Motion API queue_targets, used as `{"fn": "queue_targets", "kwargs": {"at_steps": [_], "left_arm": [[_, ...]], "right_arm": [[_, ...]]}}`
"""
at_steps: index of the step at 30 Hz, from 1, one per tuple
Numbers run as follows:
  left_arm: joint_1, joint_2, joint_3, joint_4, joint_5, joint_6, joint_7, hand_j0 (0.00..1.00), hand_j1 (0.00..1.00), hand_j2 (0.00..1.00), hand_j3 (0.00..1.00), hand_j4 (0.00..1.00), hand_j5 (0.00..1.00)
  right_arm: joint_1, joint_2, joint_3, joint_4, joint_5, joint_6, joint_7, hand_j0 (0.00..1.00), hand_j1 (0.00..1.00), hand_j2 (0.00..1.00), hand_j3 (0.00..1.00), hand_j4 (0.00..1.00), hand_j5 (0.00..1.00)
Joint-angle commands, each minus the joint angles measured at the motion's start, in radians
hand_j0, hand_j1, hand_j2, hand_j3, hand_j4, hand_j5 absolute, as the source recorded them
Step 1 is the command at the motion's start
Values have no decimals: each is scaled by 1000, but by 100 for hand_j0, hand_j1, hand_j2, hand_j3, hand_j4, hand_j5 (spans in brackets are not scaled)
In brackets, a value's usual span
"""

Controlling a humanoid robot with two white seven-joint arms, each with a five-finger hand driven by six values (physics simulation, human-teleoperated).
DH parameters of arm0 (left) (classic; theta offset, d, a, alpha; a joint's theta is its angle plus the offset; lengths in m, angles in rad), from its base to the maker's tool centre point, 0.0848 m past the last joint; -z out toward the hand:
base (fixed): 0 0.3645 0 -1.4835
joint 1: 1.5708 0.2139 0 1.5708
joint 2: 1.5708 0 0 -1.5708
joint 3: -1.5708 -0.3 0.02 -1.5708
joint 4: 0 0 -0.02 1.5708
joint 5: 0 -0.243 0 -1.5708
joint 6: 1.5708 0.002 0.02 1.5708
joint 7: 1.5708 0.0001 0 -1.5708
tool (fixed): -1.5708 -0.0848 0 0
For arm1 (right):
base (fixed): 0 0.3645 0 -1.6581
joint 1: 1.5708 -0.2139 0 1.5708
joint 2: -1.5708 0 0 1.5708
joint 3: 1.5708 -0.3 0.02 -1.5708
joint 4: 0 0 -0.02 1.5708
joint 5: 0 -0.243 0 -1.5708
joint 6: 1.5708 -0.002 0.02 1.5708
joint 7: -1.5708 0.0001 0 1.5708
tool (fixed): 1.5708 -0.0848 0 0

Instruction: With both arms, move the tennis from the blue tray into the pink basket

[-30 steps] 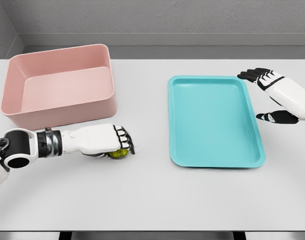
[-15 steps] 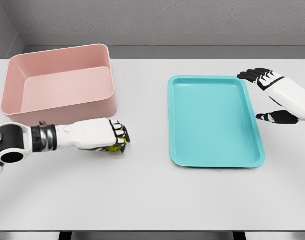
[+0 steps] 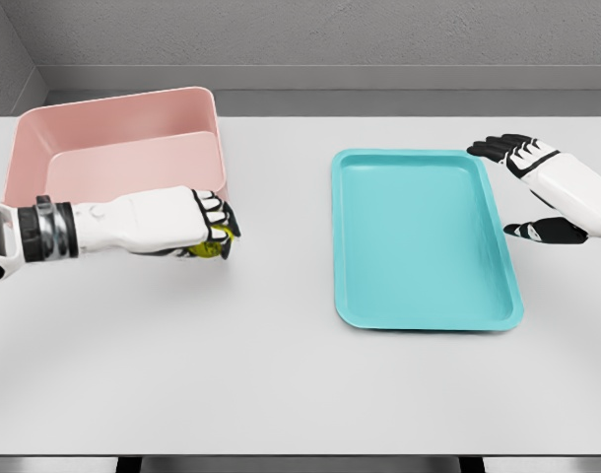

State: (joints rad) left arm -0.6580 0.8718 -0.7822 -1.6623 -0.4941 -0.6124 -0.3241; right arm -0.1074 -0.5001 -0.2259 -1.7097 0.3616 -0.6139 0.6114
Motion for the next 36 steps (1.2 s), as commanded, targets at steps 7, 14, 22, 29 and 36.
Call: {"fn": "queue_targets", "kwargs": {"at_steps": [7,14,22,29,36], "left_arm": [[-46,1,17,53,35,2,0,47,47,47,47,47,47],[-103,-10,15,141,43,2,0,47,47,47,47,47,47],[-170,-60,15,320,43,2,0,47,47,47,47,47,47],[-213,-94,17,493,43,2,0,58,58,58,58,58,58],[-222,-94,32,536,55,2,11,100,100,100,100,100,100]], "right_arm": [[0,0,-1,-1,-7,3,-1,100,100,100,100,100,100],[2,0,-3,1,-7,3,-1,100,100,100,100,100,100],[2,0,-3,-1,-7,3,-1,100,100,100,100,100,100],[2,0,-3,-1,-7,3,-1,100,100,100,100,100,100],[2,0,-3,1,-7,3,-1,100,100,100,100,100,100]]}}
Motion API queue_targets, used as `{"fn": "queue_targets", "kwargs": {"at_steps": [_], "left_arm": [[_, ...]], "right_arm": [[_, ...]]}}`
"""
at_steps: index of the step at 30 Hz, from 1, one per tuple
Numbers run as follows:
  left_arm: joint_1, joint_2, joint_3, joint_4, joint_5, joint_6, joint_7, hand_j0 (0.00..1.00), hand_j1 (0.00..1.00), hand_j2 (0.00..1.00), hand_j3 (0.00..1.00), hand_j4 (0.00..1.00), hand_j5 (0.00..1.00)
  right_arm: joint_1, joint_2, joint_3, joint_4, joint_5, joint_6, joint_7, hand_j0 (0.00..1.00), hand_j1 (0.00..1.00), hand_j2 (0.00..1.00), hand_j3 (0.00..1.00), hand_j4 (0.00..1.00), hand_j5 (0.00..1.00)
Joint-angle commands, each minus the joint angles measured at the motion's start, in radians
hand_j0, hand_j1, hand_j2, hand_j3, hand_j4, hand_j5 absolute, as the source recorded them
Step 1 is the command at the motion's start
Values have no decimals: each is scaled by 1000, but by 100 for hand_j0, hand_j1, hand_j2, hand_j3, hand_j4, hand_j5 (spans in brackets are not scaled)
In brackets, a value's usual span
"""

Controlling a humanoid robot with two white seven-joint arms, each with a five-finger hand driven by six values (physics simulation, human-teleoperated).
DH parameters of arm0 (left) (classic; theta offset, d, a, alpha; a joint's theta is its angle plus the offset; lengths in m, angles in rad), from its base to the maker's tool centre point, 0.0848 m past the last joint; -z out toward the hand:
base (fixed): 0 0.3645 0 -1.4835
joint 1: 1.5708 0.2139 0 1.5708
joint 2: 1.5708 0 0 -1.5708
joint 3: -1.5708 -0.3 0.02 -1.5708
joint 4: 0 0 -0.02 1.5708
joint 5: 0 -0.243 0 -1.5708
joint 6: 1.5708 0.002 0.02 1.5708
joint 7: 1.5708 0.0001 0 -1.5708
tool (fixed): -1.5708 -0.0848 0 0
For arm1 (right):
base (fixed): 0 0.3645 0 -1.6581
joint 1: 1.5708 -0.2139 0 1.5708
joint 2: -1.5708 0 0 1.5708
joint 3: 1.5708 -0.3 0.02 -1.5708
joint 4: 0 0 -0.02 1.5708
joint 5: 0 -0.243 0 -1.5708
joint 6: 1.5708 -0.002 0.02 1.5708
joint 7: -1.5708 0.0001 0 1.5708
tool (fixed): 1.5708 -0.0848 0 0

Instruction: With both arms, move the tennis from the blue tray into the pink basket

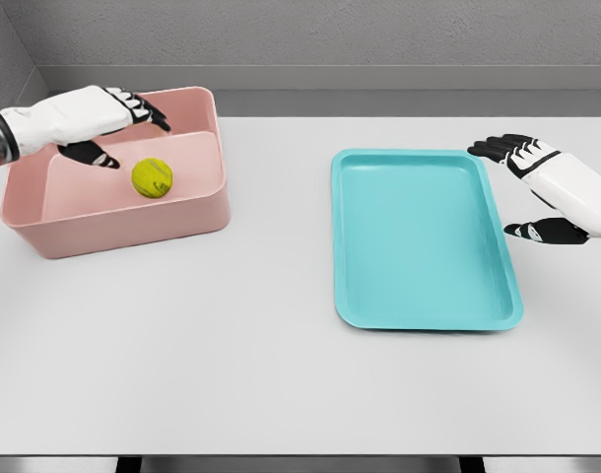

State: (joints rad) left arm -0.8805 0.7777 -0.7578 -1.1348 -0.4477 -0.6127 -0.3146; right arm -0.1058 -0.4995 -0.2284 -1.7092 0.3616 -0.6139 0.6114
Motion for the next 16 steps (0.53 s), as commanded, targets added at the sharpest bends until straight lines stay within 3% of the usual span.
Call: {"fn": "queue_targets", "kwargs": {"at_steps": [1,8,12,16], "left_arm": [[0,0,8,9,11,2,2,100,100,100,100,100,100],[11,74,9,9,142,2,2,100,100,100,100,100,100],[43,156,26,20,191,2,2,100,100,100,100,100,100],[71,158,26,24,198,2,2,100,100,100,100,100,100]], "right_arm": [[0,-1,0,0,-7,3,-1,100,100,100,100,100,100],[0,-1,0,-1,-7,3,-1,100,100,100,100,100,100],[2,-2,0,0,-7,3,-1,100,100,100,100,100,100],[2,-1,0,0,-7,3,-1,100,100,100,100,100,100]]}}
